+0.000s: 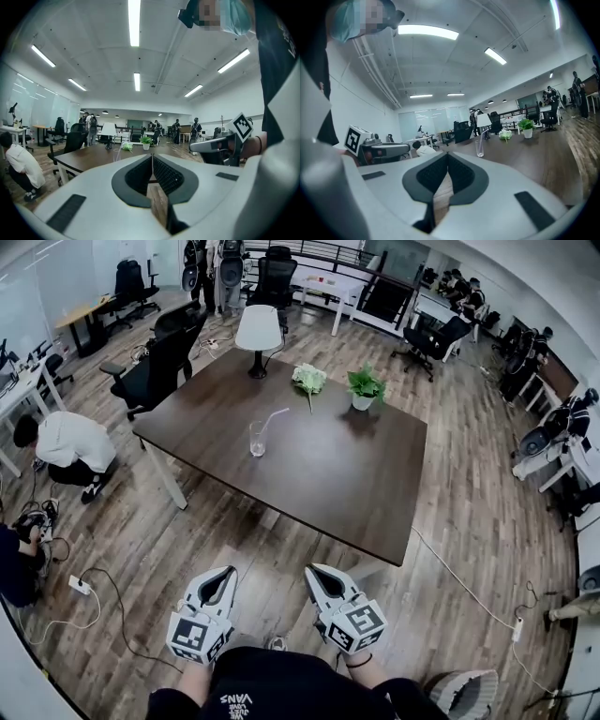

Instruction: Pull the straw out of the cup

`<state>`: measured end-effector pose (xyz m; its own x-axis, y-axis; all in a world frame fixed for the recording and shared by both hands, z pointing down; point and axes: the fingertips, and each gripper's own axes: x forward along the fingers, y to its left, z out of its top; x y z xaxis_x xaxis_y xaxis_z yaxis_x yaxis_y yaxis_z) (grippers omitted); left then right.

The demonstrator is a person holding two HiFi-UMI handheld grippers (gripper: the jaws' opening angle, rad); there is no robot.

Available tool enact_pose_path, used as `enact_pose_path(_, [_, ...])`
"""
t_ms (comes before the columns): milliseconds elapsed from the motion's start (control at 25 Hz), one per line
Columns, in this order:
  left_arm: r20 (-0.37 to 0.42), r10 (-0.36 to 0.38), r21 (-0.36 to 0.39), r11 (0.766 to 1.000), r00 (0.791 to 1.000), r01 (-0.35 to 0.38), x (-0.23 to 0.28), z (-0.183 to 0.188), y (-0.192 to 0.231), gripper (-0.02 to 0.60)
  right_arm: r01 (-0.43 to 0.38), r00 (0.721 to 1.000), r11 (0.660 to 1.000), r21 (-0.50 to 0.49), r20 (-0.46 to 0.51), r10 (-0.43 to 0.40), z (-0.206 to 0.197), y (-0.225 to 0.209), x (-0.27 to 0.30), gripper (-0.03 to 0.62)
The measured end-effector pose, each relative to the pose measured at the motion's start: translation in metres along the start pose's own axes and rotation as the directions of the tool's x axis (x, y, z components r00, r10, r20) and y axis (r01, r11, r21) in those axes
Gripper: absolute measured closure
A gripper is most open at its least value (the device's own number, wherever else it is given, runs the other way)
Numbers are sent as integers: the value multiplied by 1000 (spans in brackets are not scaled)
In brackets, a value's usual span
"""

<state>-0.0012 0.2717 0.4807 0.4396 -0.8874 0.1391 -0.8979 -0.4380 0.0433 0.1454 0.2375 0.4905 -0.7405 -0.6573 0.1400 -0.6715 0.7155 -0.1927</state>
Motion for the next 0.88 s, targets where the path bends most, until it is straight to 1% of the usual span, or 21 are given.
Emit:
enact_pose_path(200, [-5,-1,-10,1000,1000,1,5,-8,-10,563,4,1000,1000,0,-3,-4,-7,-10,-8,576])
enact_pose_path(400, [-4,-12,-8,1000,1000,12,20,-7,-5,563,15,1000,1000,3,-8,-15,-8,-19,0,576])
enact_pose_path(560, [-5,-21,-8,1000,1000,21,33,-3,9,563,28,1000,1000,6,-4,-28,-1,-25,16,576])
enact_pose_path(880, [-7,-49,-8,999,999,49,59,4,50,563,41,999,999,-1,3,-41,11,-33,64,576])
